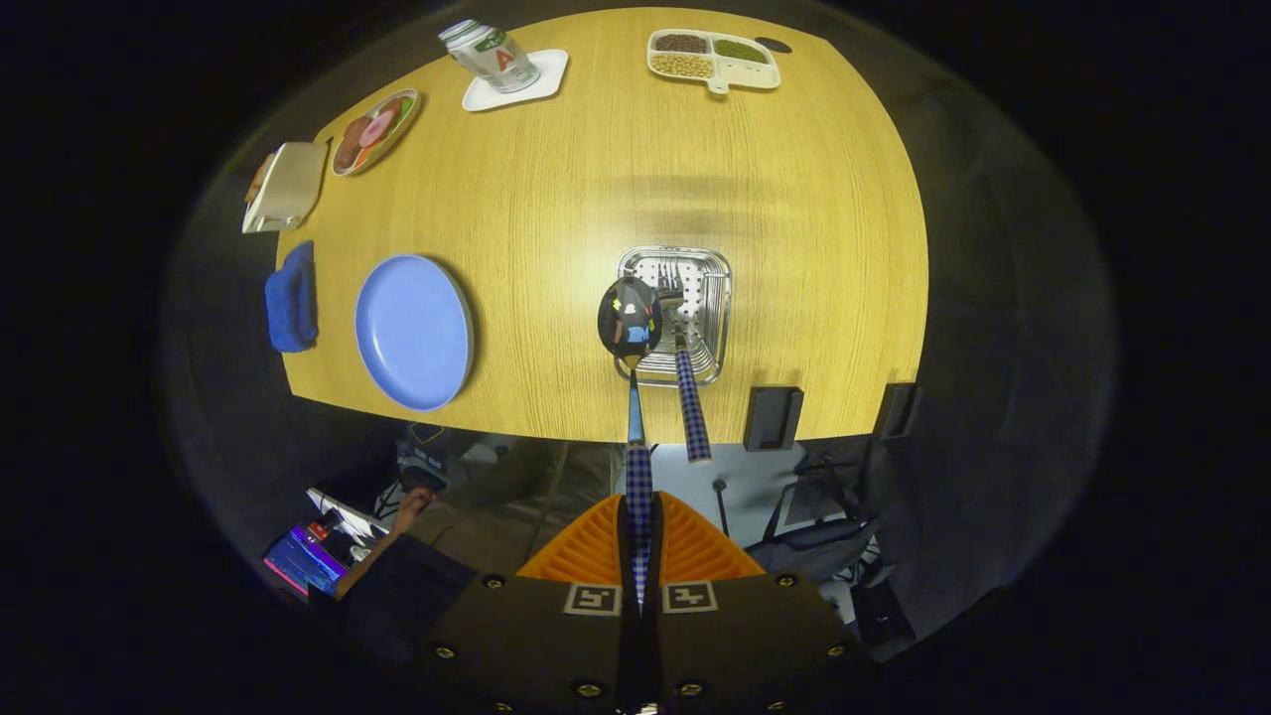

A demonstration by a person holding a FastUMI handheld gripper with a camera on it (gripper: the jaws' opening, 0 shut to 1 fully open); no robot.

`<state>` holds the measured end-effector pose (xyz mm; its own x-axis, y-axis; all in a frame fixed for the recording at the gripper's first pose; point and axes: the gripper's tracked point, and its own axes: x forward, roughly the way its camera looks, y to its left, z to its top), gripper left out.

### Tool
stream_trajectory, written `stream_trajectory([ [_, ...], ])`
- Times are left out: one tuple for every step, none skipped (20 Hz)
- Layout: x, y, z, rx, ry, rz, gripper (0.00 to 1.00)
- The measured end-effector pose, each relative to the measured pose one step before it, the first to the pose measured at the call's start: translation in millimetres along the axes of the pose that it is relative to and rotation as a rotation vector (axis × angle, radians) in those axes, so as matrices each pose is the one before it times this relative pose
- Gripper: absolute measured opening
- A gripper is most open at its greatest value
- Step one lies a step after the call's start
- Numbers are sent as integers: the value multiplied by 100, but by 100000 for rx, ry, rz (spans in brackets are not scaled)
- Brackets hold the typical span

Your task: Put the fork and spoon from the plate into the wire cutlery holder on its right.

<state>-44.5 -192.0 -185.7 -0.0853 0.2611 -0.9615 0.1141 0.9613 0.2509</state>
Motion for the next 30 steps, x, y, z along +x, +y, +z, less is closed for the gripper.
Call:
stream_trajectory([
  [78, -219, -8, 1095, 574, -199, 1],
  [164, -135, 66, 686, 622, -150, 1],
  [219, -64, 70, 916, 902, 56, 1],
  [305, 118, 372, 1034, 722, 179, 1],
  [389, 321, 318, 1268, 973, 1025, 1],
  [370, 430, 343, 1322, 1096, 1485, 1],
  [363, 10, 220, 1139, 1478, -519, 1],
  [360, -21, 170, 418, 1592, -747, 1],
  [355, 145, 218, 21, 1590, 250, 1],
  [200, 163, 191, 433, 1911, -101, 1],
  [168, -212, 359, 275, 655, -1821, 1],
  [158, -173, 390, -443, 959, -777, 1],
  [232, 100, 116, 850, 1769, 87, 1],
  [153, 137, 117, 565, 1744, 317, 1],
  [142, -237, 269, -465, 1284, -1344, 1],
  [151, -183, 227, -313, 1051, -1255, 1],
  [243, 91, 227, 71, 797, -333, 1],
  [155, 61, 277, 489, 1030, 185, 1],
  [138, 169, 217, 969, 807, 461, 1],
  [-104, 49, 244, 49, 779, -317, 3],
  [24, -128, 297, -313, 2, -679, 3],
  [-37, -178, 165, 306, 184, -414, 5],
  [23, -36, 196, 187, 258, -603, 7],
  [0, -205, 68, -419, -122, -994, 8],
  [-247, -85, -17, -629, 433, -1019, 10],
  [-271, -46, 25, -335, 274, -555, 11],
  [-150, 135, 46, -695, -527, -103, 11],
  [-162, -112, -100, -730, -712, -267, 11],
  [12, -30, -174, -364, -805, -199, 11],
  [-200, 97, -56, -106, -821, 233, 12],
])
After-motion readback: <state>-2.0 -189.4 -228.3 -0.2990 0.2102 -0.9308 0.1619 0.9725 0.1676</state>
